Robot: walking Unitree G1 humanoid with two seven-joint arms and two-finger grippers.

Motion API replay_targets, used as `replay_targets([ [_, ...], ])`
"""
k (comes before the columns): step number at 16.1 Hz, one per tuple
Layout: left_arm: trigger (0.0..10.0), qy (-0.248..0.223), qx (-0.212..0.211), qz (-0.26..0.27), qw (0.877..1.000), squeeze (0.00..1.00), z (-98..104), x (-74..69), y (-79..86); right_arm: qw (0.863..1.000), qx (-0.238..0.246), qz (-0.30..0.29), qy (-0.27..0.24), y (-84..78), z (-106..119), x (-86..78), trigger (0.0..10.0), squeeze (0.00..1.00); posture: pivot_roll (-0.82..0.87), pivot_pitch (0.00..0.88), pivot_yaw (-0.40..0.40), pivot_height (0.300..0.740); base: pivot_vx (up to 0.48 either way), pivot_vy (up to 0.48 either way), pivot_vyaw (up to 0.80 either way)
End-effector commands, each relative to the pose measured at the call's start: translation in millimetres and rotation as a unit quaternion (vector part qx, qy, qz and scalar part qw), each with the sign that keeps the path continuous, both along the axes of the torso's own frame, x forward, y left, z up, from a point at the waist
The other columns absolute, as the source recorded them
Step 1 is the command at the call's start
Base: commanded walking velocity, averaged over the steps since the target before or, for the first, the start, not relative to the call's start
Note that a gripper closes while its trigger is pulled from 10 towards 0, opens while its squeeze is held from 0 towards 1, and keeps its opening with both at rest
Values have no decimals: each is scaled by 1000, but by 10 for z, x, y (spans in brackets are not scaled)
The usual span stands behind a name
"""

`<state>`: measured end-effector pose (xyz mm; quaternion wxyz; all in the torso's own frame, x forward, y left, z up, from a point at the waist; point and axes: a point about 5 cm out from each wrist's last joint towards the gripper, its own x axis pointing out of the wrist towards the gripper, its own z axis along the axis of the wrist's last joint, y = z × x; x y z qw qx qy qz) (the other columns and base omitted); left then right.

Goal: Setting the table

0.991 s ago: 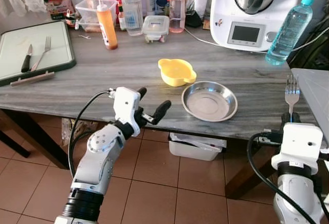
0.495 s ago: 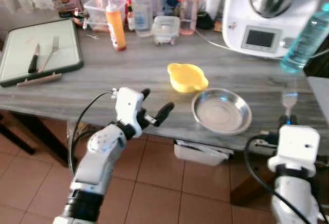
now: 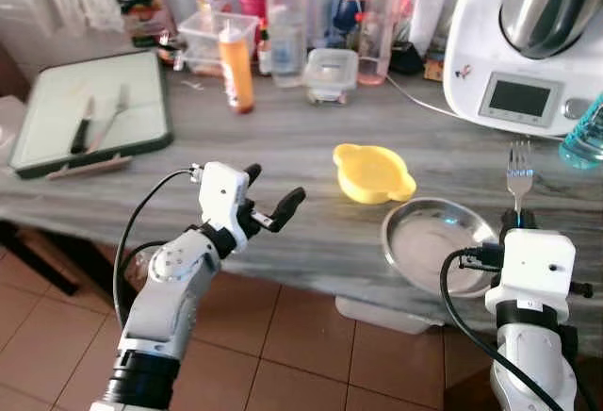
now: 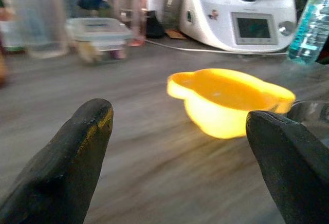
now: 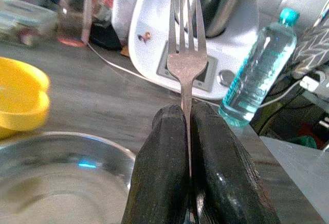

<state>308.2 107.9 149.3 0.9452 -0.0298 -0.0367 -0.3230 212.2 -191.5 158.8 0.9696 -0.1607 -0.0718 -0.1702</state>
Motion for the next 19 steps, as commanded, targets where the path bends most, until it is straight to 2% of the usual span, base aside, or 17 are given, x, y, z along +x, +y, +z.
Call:
replay_targets([
  [1,10000,-2,1,-31,1000,0,20,-41,-95,1000,-7,-10,-2,-41,19,-26,10000,0,0,105,26,740,0,0,0],
  [4,10000,16,7,-105,994,0,19,-111,-89,1000,-11,-9,-3,-32,34,-42,10000,0,2,109,21,740,0,0,0],
  [6,10000,42,37,-200,978,0,45,-206,-72,1000,-15,-8,-1,-33,41,-60,10000,0,5,109,15,740,0,0,0],
  [8,10000,56,55,-229,970,0,48,-236,-7,1000,-16,-7,3,-40,33,-71,10000,0,12,109,11,740,0,0,0],
  [10,10000,76,88,-280,953,0,29,-294,69,1000,-17,-8,7,-68,32,-77,10000,0,18,107,9,740,0,0,0],
  [11,10000,100,102,-327,934,0,42,-349,83,1000,-6,-16,13,-116,13,-85,10000,0,20,107,8,740,0,0,0],
  [13,10000,110,119,-356,921,0,61,-379,75,1000,-1,-21,19,-159,-2,-93,10000,0,21,105,7,740,0,0,0],
  [17,10000,67,103,-330,936,0,178,-231,-56,998,17,-41,33,-252,-37,-121,10000,0,1,111,19,740,0,0,0],
  [19,10000,65,95,-334,935,0,195,-224,-151,996,40,-62,42,-333,-66,-179,10000,0,-6,118,24,740,0,0,0],
])
